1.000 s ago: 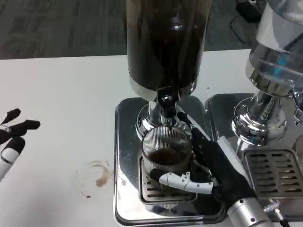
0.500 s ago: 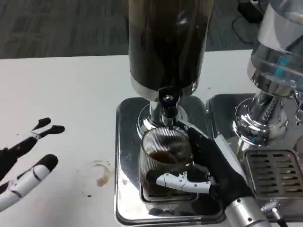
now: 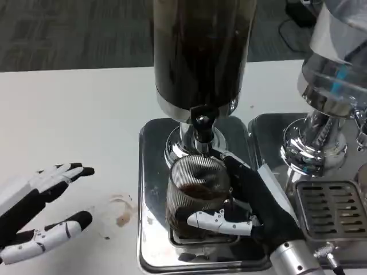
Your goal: Grasp the cup under the faucet to collect the drink, then remove the cup.
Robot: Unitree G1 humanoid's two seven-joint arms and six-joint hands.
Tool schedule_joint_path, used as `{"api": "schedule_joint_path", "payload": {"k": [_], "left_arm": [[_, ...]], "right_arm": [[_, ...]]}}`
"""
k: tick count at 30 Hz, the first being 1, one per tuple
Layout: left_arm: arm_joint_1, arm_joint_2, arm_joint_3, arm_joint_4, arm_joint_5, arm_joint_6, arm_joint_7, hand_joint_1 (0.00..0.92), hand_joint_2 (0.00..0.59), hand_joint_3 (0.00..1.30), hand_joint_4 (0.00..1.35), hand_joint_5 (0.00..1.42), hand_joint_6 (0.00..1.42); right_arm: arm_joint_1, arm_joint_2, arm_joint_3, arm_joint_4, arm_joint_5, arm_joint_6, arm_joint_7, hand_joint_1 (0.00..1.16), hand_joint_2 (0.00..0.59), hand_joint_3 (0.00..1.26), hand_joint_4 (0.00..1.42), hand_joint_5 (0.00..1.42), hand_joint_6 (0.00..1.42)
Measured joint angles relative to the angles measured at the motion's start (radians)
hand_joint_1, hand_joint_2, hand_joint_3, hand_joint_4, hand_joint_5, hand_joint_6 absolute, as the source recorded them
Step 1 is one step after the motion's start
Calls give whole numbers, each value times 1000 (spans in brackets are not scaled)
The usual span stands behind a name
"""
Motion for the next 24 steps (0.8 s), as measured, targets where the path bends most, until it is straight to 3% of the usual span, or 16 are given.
{"api": "schedule_joint_path", "payload": {"k": [11,24], "left_arm": [[1,16,-42,14,37,-1,0,0,256,77,0,0,0],[-17,22,-86,91,55,-86,68,0,249,0,0,0,0]], "right_arm": [[5,3,-2,-2,-20,-1,-37,954,138,327,523,729,993],[2,4,-20,-2,-31,-1,-45,974,132,377,590,847,1166]]}}
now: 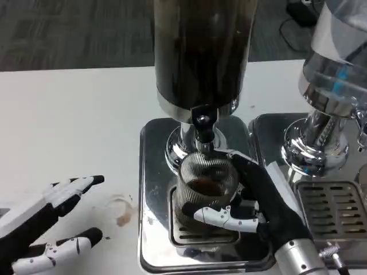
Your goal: Grasp the cup under the faucet to collect the drink, then remove the cup.
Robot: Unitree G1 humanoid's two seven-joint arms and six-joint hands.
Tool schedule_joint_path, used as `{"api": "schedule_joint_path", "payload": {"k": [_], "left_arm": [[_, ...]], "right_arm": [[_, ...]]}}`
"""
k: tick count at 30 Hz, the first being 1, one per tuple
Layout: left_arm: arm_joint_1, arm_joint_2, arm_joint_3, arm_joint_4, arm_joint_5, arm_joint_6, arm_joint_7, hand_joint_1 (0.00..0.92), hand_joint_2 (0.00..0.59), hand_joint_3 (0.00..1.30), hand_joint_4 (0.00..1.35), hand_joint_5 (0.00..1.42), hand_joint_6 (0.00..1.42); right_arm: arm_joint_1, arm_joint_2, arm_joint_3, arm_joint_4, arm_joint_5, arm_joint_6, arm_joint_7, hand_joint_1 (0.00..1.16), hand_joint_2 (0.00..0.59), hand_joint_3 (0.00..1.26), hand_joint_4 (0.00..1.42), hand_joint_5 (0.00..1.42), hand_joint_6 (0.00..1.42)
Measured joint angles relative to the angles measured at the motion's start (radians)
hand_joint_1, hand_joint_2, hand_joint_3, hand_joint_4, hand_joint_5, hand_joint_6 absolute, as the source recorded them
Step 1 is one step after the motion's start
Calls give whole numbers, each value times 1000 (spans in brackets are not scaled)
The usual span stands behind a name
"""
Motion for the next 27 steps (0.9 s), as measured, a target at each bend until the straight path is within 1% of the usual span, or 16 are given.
{"api": "schedule_joint_path", "payload": {"k": [4,7,9,12,15,17,22,27], "left_arm": [[-28,0,-36,26,21,-21,14,0,247,0,0,0,0],[-36,0,-45,32,23,-25,26,0,246,0,0,0,0],[-38,0,-53,33,23,-25,29,0,246,0,0,0,0],[-41,0,-70,37,28,-26,36,0,245,0,0,0,0],[-59,0,-81,52,32,-35,44,0,227,0,0,0,0],[-80,0,-100,68,32,-44,46,0,223,0,0,0,0],[-109,0,-121,85,45,-62,46,0,219,0,0,0,0],[-129,1,-143,100,45,-77,46,0,218,0,0,0,0]], "right_arm": [[0,-5,-7,-3,-7,0,-2,974,132,387,601,860,1197],[0,-12,-16,-10,-9,3,-2,974,132,389,602,872,1207],[1,-20,-23,-20,-13,8,-2,973,132,398,613,880,1225],[5,-48,-32,-56,-31,14,0,973,132,409,619,892,1244],[15,-59,-46,-90,-39,29,4,976,124,422,628,894,1250],[24,-66,-53,-105,-45,35,9,977,123,424,630,894,1251],[46,-85,-60,-134,-46,44,25,979,119,433,637,898,1257],[69,-91,-60,-150,-48,51,28,979,115,444,643,901,1277]]}}
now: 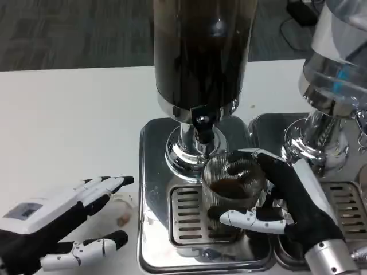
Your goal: Grasp the cup under the faucet to collect the drink, then remove the cup.
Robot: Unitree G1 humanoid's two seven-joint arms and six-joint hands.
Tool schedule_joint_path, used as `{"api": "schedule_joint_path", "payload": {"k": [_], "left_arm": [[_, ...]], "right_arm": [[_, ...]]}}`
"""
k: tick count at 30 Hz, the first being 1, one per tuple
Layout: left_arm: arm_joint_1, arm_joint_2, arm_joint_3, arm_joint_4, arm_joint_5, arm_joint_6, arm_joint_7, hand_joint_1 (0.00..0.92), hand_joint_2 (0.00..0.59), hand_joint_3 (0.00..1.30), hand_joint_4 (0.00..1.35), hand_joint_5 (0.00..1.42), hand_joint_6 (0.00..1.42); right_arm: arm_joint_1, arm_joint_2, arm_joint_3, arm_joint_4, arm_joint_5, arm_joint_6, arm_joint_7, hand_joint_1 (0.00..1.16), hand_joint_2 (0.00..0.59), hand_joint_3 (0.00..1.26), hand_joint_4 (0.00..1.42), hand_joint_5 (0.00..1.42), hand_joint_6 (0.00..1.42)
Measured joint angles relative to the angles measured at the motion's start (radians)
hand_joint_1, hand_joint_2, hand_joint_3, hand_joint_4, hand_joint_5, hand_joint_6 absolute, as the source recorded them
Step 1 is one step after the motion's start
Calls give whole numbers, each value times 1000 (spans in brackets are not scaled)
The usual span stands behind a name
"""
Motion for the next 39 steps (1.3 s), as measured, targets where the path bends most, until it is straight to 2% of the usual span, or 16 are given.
{"api": "schedule_joint_path", "payload": {"k": [12,20,23,27,30,35,39], "left_arm": [[-51,18,-18,36,2,-37,0,0,209,0,0,0,0],[-99,39,-51,94,-3,-99,-2,0,195,0,0,0,0],[-119,54,-55,122,-7,-127,-2,0,198,0,0,0,0],[-145,63,-83,153,-8,-170,-2,0,203,0,0,0,0],[-162,65,-99,170,-8,-205,-3,0,240,0,0,0,0],[-173,86,-115,166,-22,-237,-13,0,247,0,0,0,0],[-152,108,-110,111,-22,-233,-13,0,249,0,0,0,0]], "right_arm": [[41,1,-19,-73,-2,4,-2,981,111,474,662,928,1334],[111,-10,-32,-147,-4,12,8,984,106,482,671,929,1340],[132,-11,-32,-151,-5,14,14,983,109,485,671,929,1341],[148,-9,-32,-198,-4,18,20,982,112,488,671,929,1342],[162,-6,-32,-240,-4,21,27,981,113,488,671,929,1343],[198,-5,-25,-304,-5,28,41,980,114,489,671,929,1343],[208,-36,-25,-345,-37,28,65,980,114,489,671,929,1327]]}}
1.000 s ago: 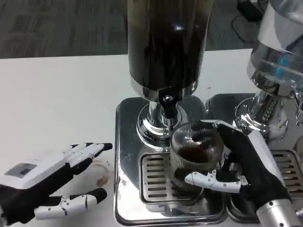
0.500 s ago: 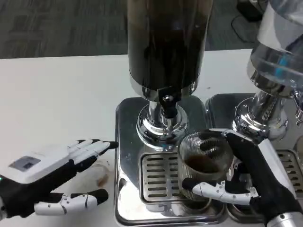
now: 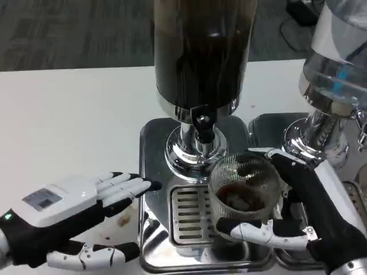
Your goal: Grasp the cup under the faucet to collect the drink, then remove the cup.
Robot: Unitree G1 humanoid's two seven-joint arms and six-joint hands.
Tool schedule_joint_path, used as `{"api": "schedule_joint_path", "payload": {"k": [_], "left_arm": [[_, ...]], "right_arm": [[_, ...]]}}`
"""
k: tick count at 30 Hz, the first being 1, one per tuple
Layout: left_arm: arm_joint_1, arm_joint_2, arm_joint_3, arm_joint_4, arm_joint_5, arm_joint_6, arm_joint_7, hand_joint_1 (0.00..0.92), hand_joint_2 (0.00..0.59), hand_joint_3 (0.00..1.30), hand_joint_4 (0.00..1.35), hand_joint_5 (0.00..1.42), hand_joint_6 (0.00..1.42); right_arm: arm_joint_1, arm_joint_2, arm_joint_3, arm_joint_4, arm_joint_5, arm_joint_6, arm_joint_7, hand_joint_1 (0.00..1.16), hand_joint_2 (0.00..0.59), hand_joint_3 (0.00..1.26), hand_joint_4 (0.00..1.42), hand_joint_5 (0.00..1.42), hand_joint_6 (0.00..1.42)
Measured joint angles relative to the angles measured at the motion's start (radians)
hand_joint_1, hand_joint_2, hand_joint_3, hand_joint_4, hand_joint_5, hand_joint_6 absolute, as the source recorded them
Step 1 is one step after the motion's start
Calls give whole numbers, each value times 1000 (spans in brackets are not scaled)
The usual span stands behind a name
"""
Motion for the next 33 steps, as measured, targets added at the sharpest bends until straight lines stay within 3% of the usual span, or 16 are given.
{"api": "schedule_joint_path", "payload": {"k": [13,21,33], "left_arm": [[163,29,104,-218,0,107,-7,0,268,0,0,0,0],[198,29,129,-334,31,178,-10,0,274,0,0,0,0],[248,-21,174,-423,69,234,1,0,275,0,0,0,0]], "right_arm": [[46,-3,-28,-106,60,25,56,980,114,489,671,929,1325],[70,-11,-70,-140,102,42,91,973,113,489,671,929,1325],[58,-20,-121,-151,128,52,133,964,120,489,671,929,1325]]}}
